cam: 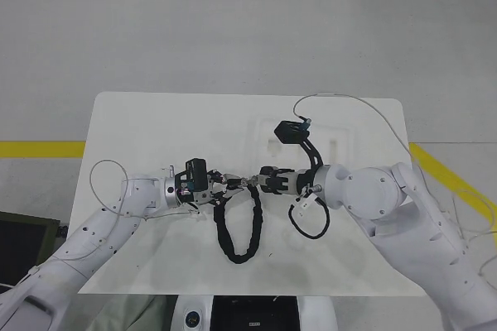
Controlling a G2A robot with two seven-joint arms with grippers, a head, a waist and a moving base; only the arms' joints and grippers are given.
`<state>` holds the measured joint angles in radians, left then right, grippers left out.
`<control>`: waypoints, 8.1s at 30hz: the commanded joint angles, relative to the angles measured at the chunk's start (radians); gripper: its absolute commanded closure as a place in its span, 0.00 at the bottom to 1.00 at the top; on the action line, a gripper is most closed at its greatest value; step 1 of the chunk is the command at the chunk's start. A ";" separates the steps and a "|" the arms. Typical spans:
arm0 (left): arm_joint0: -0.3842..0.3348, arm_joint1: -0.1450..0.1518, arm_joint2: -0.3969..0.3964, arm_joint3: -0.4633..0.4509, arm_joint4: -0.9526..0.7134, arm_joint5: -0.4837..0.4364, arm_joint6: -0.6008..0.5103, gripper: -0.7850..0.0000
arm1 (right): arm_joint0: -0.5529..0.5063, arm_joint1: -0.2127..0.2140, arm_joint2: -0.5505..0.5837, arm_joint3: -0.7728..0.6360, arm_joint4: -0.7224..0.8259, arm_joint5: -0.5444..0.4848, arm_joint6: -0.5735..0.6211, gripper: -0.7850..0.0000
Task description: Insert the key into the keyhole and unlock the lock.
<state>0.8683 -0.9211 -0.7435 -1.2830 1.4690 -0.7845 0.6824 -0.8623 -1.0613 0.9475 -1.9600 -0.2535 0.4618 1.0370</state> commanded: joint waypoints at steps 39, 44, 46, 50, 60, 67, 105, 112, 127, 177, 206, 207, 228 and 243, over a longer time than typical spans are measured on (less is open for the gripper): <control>0.007 -0.001 -0.010 -0.016 -0.023 -0.017 -0.040 1.00 | -0.016 -0.010 0.056 0.052 0.082 -0.176 -0.031 0.00; -0.028 -0.001 -0.032 -0.011 -0.061 -0.134 -0.097 1.00 | -0.068 0.003 0.137 0.104 0.177 -0.374 -0.007 0.00; -0.053 -0.003 -0.034 -0.002 -0.073 -0.196 -0.115 1.00 | -0.081 0.008 0.160 0.126 0.209 -0.452 0.012 0.00; -0.109 -0.011 0.020 0.015 -0.124 -0.228 -0.114 1.00 | -0.094 0.016 0.193 0.170 0.251 -0.618 0.054 0.00; -0.384 -0.003 0.413 0.076 -0.329 -0.228 -0.064 1.00 | -0.076 0.025 0.218 0.235 0.279 -0.905 0.107 0.00; -0.478 0.004 0.574 0.064 -0.479 -0.228 -0.050 1.00 | -0.071 0.031 0.236 0.250 0.273 -0.971 0.098 0.00; -0.474 0.005 0.574 0.056 -0.519 -0.228 -0.078 0.55 | -0.071 0.031 0.236 0.250 0.273 -0.971 0.098 0.00; -0.474 0.005 0.574 0.056 -0.519 -0.228 -0.078 1.00 | -0.071 0.031 0.236 0.250 0.273 -0.971 0.098 0.00; -0.408 0.046 0.466 0.001 -0.424 -0.168 -0.240 0.92 | -0.090 0.044 0.239 0.251 0.150 -1.046 0.048 0.00; -0.348 -0.104 0.406 -0.082 0.121 -0.027 -0.619 0.42 | -0.242 0.106 0.325 0.205 0.113 -1.000 0.011 0.00; -0.267 -0.104 0.222 -0.077 0.006 -0.080 -0.601 1.00 | -0.221 0.116 0.290 0.206 0.127 -0.992 -0.015 0.00; -0.258 -0.100 0.209 -0.080 -0.010 -0.087 -0.593 1.00 | -0.221 0.116 0.290 0.205 0.128 -0.992 -0.016 0.00; -0.243 -0.062 0.189 -0.012 -0.478 -0.228 -0.589 1.00 | -0.122 0.120 0.224 0.223 -0.056 -1.378 -0.133 0.00; -0.464 -0.017 0.504 0.022 -0.778 -0.228 -0.565 1.00 | -0.033 0.097 0.141 0.265 -0.357 -1.474 -0.347 0.00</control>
<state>0.4176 -0.9407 -0.2587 -1.2620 0.6932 -1.0123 0.1133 -0.8955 -0.9641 1.0880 -1.6952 -0.6116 -1.0123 0.6895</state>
